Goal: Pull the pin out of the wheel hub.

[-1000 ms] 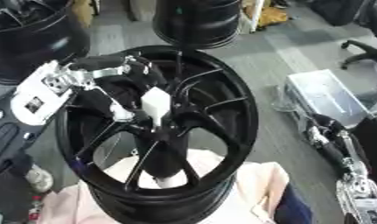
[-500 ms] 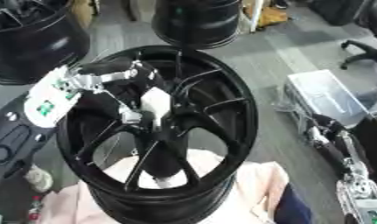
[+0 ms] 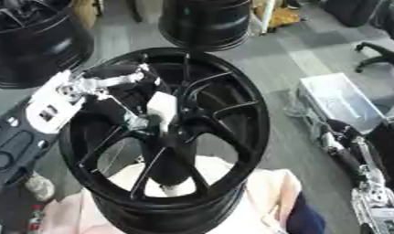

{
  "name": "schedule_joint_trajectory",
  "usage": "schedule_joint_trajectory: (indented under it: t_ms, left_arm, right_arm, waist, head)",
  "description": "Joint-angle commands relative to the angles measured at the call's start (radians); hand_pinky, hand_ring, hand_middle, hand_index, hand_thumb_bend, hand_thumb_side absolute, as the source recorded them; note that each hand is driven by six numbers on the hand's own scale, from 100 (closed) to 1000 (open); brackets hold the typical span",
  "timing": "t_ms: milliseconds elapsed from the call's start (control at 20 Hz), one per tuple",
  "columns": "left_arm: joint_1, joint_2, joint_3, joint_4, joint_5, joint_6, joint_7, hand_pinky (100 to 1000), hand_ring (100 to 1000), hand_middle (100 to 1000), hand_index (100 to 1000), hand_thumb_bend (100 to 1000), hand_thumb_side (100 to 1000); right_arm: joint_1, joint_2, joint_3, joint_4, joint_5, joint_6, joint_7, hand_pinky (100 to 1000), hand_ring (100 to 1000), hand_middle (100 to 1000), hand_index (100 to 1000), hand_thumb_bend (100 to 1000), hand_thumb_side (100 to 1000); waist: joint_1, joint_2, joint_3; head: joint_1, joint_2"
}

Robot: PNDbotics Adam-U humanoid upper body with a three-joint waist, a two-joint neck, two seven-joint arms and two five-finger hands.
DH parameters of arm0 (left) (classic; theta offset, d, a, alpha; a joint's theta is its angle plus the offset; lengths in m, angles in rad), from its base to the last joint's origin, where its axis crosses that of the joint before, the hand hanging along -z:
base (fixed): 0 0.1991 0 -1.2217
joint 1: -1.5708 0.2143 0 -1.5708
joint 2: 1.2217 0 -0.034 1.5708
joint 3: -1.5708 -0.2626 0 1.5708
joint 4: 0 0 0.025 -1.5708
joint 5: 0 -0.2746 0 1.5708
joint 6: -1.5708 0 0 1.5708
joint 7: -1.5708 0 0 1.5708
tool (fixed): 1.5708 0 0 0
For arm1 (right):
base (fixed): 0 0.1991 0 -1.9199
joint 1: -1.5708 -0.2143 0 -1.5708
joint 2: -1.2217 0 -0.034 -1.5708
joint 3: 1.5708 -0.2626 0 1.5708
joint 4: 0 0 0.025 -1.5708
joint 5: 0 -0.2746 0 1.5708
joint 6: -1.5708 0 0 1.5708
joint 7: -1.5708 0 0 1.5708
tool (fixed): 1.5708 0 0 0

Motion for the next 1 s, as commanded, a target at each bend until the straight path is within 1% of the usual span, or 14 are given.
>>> schedule_joint_trajectory:
  t_ms: [50, 400, 500, 600, 700, 800, 900, 950, 1000]
  left_arm:
    - [-0.029, 0.015, 0.021, -0.03, 0.036, -0.294, -0.322, 759, 536, 373, 565, 100, 259]
    - [-0.046, 0.033, 0.061, -0.097, 0.124, -0.216, -0.322, 760, 534, 371, 566, 100, 241]
    - [-0.055, 0.046, 0.083, -0.116, 0.149, -0.202, -0.322, 760, 535, 371, 568, 100, 222]
    - [-0.066, 0.066, 0.118, -0.138, 0.186, -0.189, -0.322, 760, 534, 370, 568, 100, 203]
    - [-0.076, 0.1, 0.176, -0.171, 0.238, -0.173, -0.322, 760, 536, 372, 571, 116, 172]
    - [-0.07, 0.152, 0.241, -0.205, 0.289, -0.15, -0.322, 759, 540, 379, 578, 130, 157]
    - [-0.035, 0.216, 0.307, -0.24, 0.323, -0.128, -0.316, 758, 546, 395, 594, 150, 149]
    - [0.001, 0.252, 0.344, -0.262, 0.331, -0.114, -0.303, 758, 546, 398, 596, 145, 151]
    - [0.029, 0.276, 0.369, -0.285, 0.335, -0.101, -0.29, 758, 546, 398, 596, 145, 151]
  right_arm:
    - [-0.011, -0.008, 0.001, -0.014, 0.003, -0.001, 0.001, 676, 627, 684, 796, 151, 455]
    - [-0.01, -0.007, 0.001, -0.014, 0.004, -0.001, 0.001, 676, 626, 684, 796, 152, 455]
    - [-0.009, -0.007, 0.0, -0.013, 0.004, 0.0, 0.001, 676, 626, 684, 796, 152, 454]
    - [-0.008, -0.007, -0.001, -0.013, 0.004, 0.0, 0.0, 676, 626, 684, 796, 153, 454]
    - [-0.004, -0.009, -0.004, -0.012, 0.004, 0.0, -0.002, 676, 626, 684, 796, 153, 454]
    - [-0.001, -0.012, -0.009, -0.011, 0.004, 0.001, -0.007, 676, 626, 683, 796, 152, 454]
    - [0.003, -0.016, -0.014, -0.009, 0.004, 0.002, -0.013, 676, 626, 682, 795, 151, 453]
    - [0.004, -0.018, -0.015, -0.009, 0.004, 0.003, -0.015, 676, 626, 682, 795, 151, 453]
    - [0.005, -0.019, -0.016, -0.008, 0.005, 0.003, -0.016, 676, 626, 682, 795, 151, 453]
  waist:
    - [-0.002, -0.013, 0.0]
    - [-0.001, -0.015, 0.002]
    - [-0.002, -0.016, 0.003]
    - [-0.002, -0.017, 0.006]
    - [-0.001, -0.018, 0.014]
    - [0.001, -0.02, 0.024]
    - [0.004, -0.022, 0.038]
    - [0.005, -0.022, 0.046]
    - [0.005, -0.022, 0.049]
  head:
    - [-0.001, -0.002]
    - [-0.001, -0.002]
    - [-0.001, -0.002]
    - [-0.001, -0.002]
    - [-0.005, -0.002]
    - [-0.011, -0.002]
    - [-0.017, -0.002]
    - [-0.02, -0.002]
    - [-0.021, -0.002]
